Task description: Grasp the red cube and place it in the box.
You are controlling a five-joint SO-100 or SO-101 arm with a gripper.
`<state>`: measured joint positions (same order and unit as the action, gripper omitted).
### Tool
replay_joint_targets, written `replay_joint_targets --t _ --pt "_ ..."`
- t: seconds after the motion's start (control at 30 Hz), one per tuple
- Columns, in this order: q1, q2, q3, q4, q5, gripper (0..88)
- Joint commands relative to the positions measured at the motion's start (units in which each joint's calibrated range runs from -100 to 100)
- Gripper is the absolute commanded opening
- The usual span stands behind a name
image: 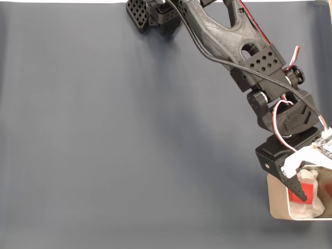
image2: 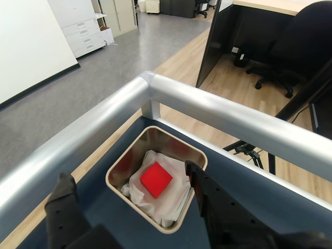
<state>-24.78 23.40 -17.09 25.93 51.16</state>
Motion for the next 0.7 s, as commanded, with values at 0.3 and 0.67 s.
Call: replay_joint_targets --t 0.3,0.67 --pt "8.16 -8.93 2.67 -0.2 0.68 0.0" --pt "22.58 -33.2 24.39 -0.12 -0.24 0.0"
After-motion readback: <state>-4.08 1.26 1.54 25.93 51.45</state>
